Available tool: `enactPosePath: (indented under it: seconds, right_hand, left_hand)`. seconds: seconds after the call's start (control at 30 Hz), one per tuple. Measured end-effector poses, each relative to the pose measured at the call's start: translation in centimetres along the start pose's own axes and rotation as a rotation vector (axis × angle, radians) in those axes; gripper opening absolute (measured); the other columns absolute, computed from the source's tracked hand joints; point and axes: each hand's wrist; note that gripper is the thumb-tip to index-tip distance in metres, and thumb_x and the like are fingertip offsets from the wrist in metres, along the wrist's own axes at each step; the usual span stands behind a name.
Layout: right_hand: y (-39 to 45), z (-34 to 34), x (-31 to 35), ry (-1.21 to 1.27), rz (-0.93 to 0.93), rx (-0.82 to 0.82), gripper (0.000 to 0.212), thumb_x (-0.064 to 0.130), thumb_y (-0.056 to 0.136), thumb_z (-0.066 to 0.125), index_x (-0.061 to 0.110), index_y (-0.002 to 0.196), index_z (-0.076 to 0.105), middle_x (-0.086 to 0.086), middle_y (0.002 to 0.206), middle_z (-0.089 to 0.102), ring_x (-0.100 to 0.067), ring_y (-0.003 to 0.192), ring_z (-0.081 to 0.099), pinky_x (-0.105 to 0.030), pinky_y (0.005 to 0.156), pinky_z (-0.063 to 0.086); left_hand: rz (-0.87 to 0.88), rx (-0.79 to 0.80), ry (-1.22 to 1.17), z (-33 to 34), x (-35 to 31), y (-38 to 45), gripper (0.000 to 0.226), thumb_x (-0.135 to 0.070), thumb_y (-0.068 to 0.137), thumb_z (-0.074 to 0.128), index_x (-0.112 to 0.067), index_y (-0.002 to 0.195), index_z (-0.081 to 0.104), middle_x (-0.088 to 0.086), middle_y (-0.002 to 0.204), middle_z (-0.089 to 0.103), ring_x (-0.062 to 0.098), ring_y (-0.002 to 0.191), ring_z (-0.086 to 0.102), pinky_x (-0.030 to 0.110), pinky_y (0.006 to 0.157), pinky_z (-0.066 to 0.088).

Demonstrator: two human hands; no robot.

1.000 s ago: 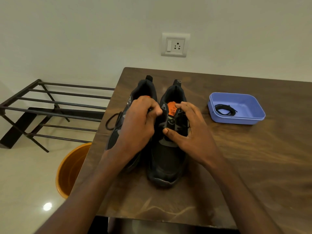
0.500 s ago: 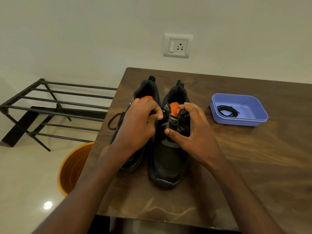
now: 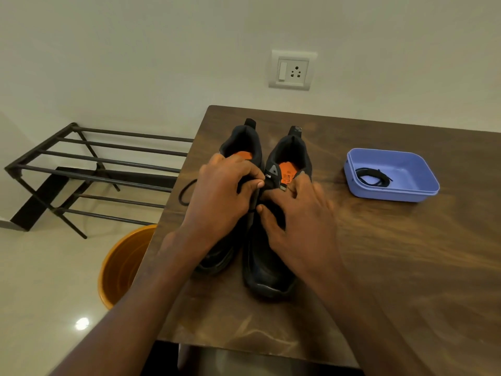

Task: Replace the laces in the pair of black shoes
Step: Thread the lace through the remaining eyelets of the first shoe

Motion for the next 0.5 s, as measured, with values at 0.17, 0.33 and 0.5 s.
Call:
enactPosePath:
  seconds: [0.17,0.33,0.5]
  right_hand:
    - [0.2,-0.4,0.8,0.05,0.069,-0.07,0.019,0.051,0.095,0.06,0.033,0.096,0.067,0.011,0.09,0.05,-0.012,0.085,0.05,-0.038,0.075,0.046]
    - [0.2,-1.0,0.9,0.25,0.166,-0.037,0.013,0.032,0.088,0.073,0.035,0.096,0.063,0.013,0.075,0.061,-0.006,0.072,0.058,-0.035,0.07,0.053]
    - [0.5,-2.7,0.8,0.577,0.352,-0.019,0.03,0.01,0.082,0.076,0.033,0.1,0.066,0.008,0.077,0.065,-0.006,0.073,0.063,-0.024,0.066,0.055]
  left_hand:
    - [-0.013,0.009,0.149,-0.4,-0.2,-0.3,0.006,-0.027,0.095,0.071,-0.03,0.1,0.073,-0.02,0.094,0.057,0.014,0.099,0.049,0.042,0.09,0.032]
    - [-0.049,0.014,0.209,-1.1,-0.2,-0.5,0.007,-0.03,0.093,0.074,-0.034,0.098,0.071,-0.019,0.093,0.057,0.009,0.099,0.044,0.033,0.084,0.016]
    - [-0.13,-0.029,0.264,-2.3,-0.6,-0.4,0.005,-0.034,0.096,0.071,-0.036,0.101,0.07,-0.014,0.099,0.063,0.012,0.103,0.047,0.034,0.085,0.015]
Point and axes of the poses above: each hand's wrist, its own y-axis towards the middle knuckle, its own z-axis out of the palm, x = y × z
